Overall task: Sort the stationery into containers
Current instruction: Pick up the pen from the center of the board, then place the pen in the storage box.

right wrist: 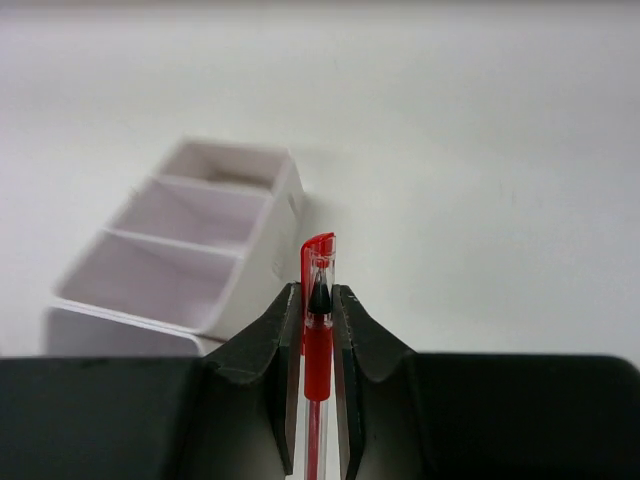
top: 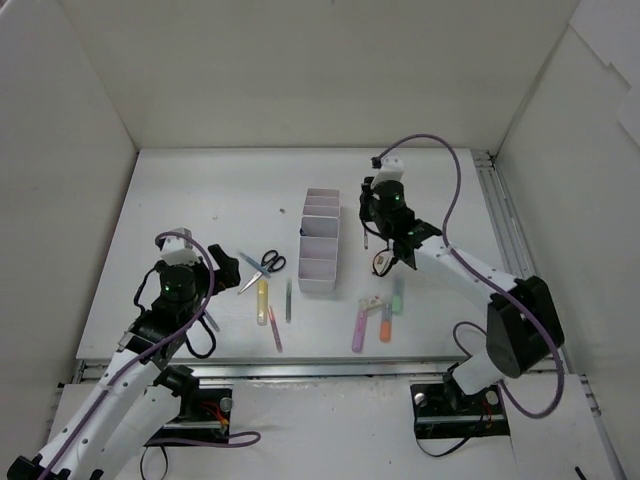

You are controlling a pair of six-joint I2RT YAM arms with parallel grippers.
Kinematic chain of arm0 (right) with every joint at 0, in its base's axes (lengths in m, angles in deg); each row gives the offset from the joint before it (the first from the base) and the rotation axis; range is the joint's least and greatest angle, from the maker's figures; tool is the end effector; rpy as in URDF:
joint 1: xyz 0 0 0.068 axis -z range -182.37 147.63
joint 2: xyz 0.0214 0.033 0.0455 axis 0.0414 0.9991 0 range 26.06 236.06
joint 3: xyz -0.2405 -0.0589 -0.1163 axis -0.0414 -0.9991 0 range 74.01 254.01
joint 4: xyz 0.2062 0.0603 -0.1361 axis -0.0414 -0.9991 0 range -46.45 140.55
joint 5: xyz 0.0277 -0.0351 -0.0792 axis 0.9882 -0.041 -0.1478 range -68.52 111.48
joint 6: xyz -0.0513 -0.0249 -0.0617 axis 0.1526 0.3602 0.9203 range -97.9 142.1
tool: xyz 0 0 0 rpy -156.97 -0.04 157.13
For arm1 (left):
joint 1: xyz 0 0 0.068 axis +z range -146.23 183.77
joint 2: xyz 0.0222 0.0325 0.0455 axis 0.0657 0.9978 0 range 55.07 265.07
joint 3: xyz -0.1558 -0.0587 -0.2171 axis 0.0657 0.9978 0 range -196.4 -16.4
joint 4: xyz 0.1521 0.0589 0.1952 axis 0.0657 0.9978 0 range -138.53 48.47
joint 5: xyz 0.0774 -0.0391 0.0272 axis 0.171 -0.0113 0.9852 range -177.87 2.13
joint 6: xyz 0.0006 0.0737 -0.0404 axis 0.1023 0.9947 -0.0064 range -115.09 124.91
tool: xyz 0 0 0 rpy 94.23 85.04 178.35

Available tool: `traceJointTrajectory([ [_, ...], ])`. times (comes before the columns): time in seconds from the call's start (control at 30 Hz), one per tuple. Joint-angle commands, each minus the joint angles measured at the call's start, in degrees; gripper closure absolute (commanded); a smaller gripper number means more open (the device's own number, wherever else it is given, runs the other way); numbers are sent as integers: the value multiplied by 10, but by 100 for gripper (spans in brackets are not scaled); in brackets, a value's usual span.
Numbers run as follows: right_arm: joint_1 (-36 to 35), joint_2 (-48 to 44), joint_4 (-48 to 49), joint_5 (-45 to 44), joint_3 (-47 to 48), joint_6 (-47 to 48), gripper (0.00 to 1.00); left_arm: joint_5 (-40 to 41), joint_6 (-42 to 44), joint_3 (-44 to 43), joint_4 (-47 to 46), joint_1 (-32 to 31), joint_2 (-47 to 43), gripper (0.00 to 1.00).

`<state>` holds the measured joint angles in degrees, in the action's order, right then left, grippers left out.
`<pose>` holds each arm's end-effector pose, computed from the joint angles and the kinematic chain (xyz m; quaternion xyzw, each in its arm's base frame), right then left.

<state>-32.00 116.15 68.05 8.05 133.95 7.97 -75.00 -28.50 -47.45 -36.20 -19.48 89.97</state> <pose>0.3544 0.1817 0.2790 -0.0321 0.7781 0.1466 0.6099 0.1752 -0.0575 0.2682 -0.1374 0.7855 -0.2043 0.5677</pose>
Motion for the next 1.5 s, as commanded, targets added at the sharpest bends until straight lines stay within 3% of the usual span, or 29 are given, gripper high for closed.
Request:
traceJointTrajectory([
  [0.0, -3, -81, 183, 31, -18, 59, 100, -24, -2, -25, -21, 8, 15, 1],
  [0.17, -17, -97, 343, 155, -53, 136, 100, -42, 13, -26, -29, 8, 30, 1],
  [0.3, -22, -44, 396, 276, -19, 168, 100, -47, 25, -25, -30, 8, 39, 0],
  [0.4, -30, 4, 463, 315, -4, 164, 100, -53, 29, -26, -29, 8, 40, 1],
  [0.63, -45, 76, 546, 334, 10, 151, 100, -43, 31, -21, -22, 8, 36, 1],
  [0.93, -45, 113, 578, 372, -4, 155, 100, -29, 41, -15, -21, 8, 46, 1],
  [1.47, -47, 83, 583, 380, -86, 171, 83, -83, 143, -65, -54, 14, 173, 0],
])
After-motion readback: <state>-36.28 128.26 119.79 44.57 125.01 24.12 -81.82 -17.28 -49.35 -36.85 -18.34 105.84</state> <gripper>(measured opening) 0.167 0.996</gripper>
